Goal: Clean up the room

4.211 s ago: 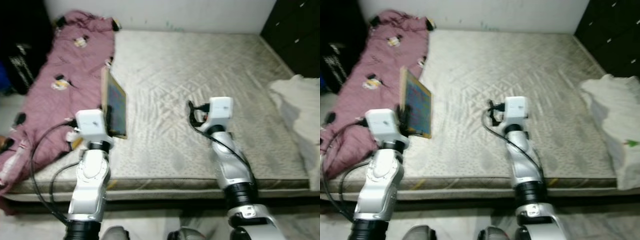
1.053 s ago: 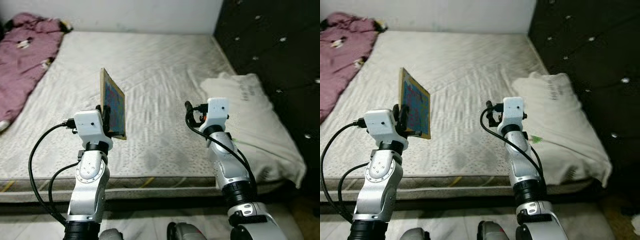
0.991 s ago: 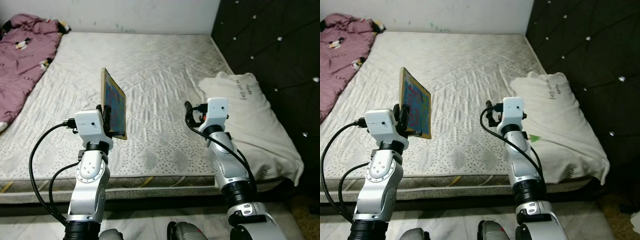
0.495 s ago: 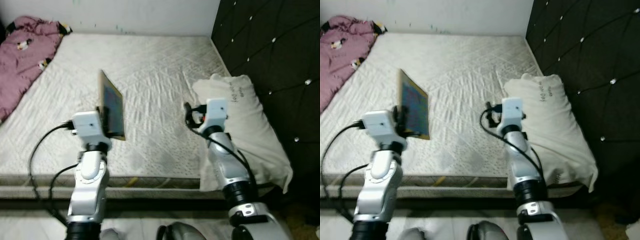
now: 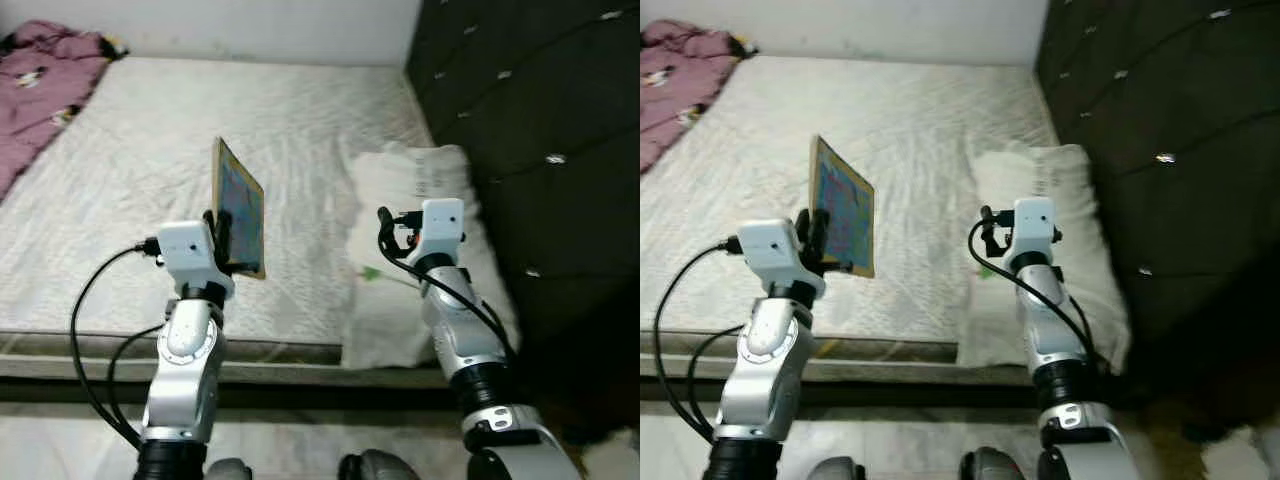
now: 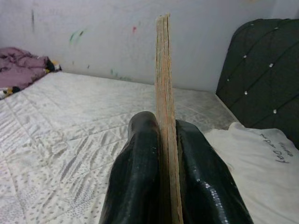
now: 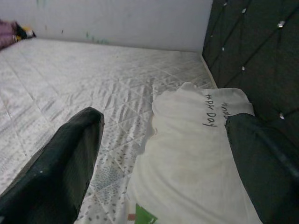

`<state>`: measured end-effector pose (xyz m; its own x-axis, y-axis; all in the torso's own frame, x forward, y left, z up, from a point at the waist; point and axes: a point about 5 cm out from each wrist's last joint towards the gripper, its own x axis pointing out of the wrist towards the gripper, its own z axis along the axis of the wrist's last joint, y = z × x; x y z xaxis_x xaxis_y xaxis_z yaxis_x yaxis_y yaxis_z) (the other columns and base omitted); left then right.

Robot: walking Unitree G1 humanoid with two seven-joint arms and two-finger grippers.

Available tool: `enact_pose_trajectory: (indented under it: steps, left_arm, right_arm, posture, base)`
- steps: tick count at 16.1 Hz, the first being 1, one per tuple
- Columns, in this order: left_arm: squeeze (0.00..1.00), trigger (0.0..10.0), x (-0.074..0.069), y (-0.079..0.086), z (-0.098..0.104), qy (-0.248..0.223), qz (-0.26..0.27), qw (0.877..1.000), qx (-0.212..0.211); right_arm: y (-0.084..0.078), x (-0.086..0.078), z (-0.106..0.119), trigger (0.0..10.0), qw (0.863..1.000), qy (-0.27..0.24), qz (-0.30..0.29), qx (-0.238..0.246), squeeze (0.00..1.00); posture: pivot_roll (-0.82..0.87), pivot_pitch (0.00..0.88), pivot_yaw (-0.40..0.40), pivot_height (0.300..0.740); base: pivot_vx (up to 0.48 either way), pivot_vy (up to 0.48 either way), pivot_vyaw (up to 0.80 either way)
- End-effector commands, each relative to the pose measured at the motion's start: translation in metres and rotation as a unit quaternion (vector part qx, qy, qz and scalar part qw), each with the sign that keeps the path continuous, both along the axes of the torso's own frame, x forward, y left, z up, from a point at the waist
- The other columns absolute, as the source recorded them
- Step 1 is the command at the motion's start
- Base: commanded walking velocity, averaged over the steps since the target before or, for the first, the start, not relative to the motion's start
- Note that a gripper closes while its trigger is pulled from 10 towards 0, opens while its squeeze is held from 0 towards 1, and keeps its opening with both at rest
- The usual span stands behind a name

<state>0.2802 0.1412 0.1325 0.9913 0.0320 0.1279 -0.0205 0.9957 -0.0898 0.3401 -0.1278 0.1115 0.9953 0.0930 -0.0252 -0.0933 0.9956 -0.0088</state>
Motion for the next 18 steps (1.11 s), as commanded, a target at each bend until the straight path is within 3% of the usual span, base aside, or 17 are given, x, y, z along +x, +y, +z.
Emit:
enact_pose_trajectory:
  steps: [1,3,8,18]
  left_arm:
    - [0.0,10.0,0.0001,0.0056,0.0089,-0.023,0.01,1.0,0.001]
    - [0.0,10.0,0.0001,0.0059,0.0091,-0.023,0.008,1.0,0.002]
    - [0.0,10.0,-0.0017,0.0032,0.0113,-0.035,-0.012,0.999,0.001]
    - [0.0,10.0,-0.003,0.001,0.0121,-0.04,-0.022,0.999,-0.003]
  right_arm:
    - [0.0041,0.0016,0.0032,10.0,1.0,-0.004,0.003,0.005,0.0]
    - [0.0046,0.0017,0.0035,10.0,1.0,-0.005,0.005,0.005,0.0]
    - [0.0051,0.0016,0.0034,10.0,1.0,-0.006,0.006,0.002,0.0]
    - [0.0067,0.0011,0.0032,10.0,1.0,-0.009,0.013,-0.009,0.0]
  posture:
    - [0.07,0.047,-0.02,0.74]
    - [0.07,0.048,-0.02,0.74]
    - [0.07,0.049,-0.019,0.74]
    - [0.07,0.054,-0.021,0.74]
  base:
    - [0.0,0.0,-0.8]
    - [0.0,0.0,-0.68]
    - [0.0,0.0,0.0]
    - [0.364,0.0,0.09]
